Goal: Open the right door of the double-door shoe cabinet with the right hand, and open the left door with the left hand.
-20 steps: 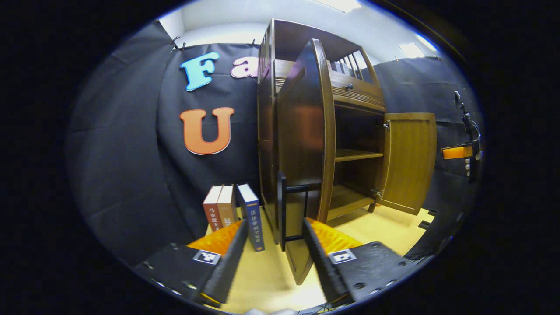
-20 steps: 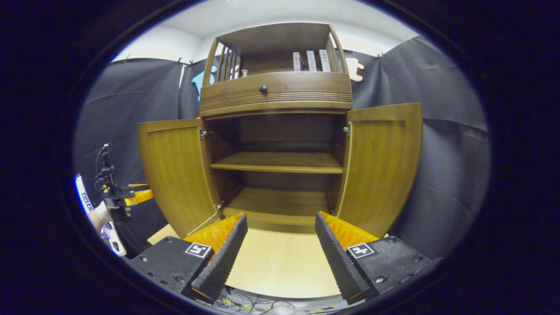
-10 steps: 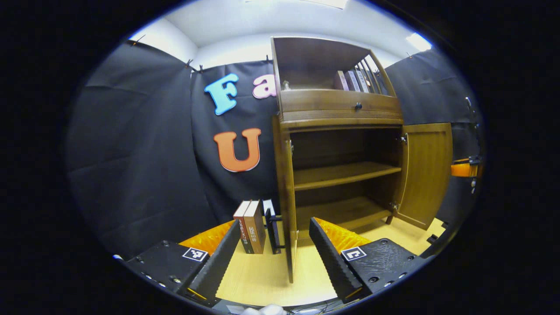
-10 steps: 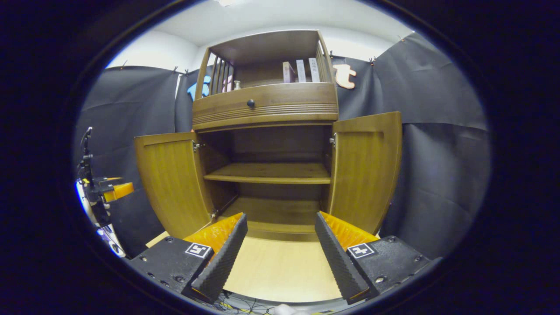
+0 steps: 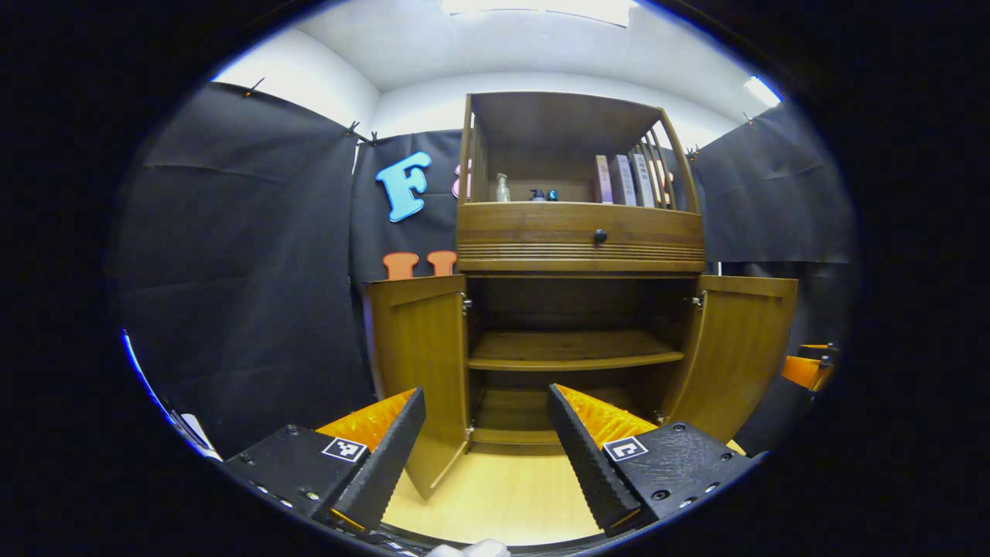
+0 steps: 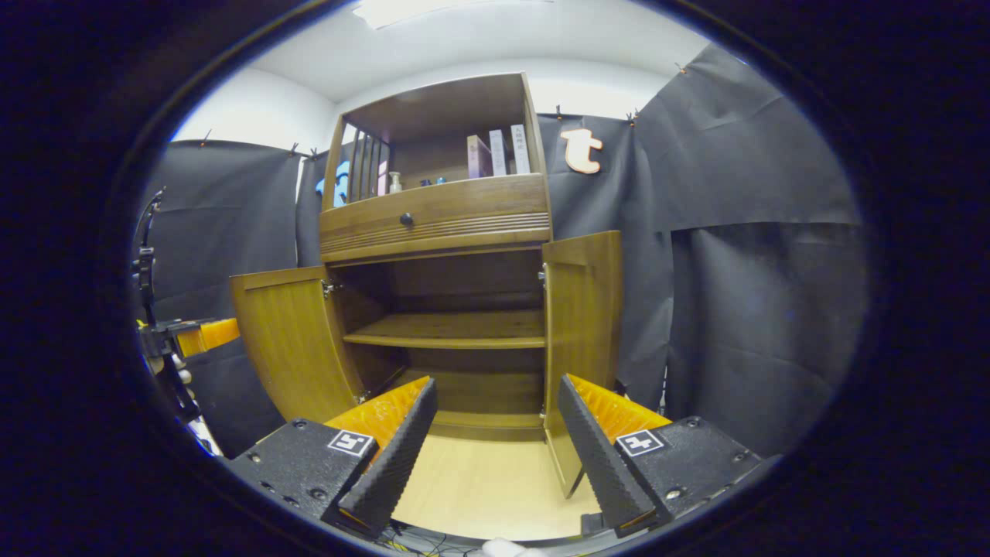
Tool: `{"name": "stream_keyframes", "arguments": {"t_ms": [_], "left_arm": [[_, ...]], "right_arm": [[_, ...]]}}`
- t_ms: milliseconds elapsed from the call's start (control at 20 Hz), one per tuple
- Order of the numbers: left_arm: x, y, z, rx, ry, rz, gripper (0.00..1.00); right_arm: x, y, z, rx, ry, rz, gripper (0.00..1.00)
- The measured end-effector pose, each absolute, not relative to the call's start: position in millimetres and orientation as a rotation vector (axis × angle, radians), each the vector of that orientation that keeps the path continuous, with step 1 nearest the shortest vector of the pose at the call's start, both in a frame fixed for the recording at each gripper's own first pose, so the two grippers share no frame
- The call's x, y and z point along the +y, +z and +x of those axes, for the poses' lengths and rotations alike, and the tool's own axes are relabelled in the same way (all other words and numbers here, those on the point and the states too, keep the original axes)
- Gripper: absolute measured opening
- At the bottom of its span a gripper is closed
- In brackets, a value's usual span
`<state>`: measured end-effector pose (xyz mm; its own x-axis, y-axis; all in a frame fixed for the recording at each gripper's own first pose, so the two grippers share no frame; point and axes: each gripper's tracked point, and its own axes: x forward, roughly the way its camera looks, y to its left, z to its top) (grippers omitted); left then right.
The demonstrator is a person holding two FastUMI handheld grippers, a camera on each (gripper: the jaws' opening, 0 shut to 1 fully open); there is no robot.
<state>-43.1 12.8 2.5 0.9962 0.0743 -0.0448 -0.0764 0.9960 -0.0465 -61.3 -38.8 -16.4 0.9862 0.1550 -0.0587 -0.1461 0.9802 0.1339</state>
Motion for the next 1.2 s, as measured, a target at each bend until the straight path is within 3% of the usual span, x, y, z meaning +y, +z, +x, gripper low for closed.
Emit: {"name": "stream_keyframes", "arguments": {"t_ms": [500, 1100, 1150, 1200], "left_arm": [[-63.0, -30.7, -71.3, 0.062, 0.042, -0.014, 0.96], [-48.4, -19.4, -66.4, 0.029, 0.061, 0.009, 0.96], [-48.3, -19.4, -65.9, 0.029, 0.059, 0.010, 1.00], [-48.3, -18.6, -64.9, 0.029, 0.056, 0.010, 0.96]], "right_arm": [[-62.0, -28.3, -69.2, 0.059, 0.126, 0.104, 0.99], [-51.7, -23.8, -67.0, 0.048, 0.120, 0.104, 0.99], [-50.6, -23.1, -66.7, 0.049, 0.118, 0.104, 0.99], [-50.6, -23.3, -66.1, 0.048, 0.115, 0.104, 0.99]]}}
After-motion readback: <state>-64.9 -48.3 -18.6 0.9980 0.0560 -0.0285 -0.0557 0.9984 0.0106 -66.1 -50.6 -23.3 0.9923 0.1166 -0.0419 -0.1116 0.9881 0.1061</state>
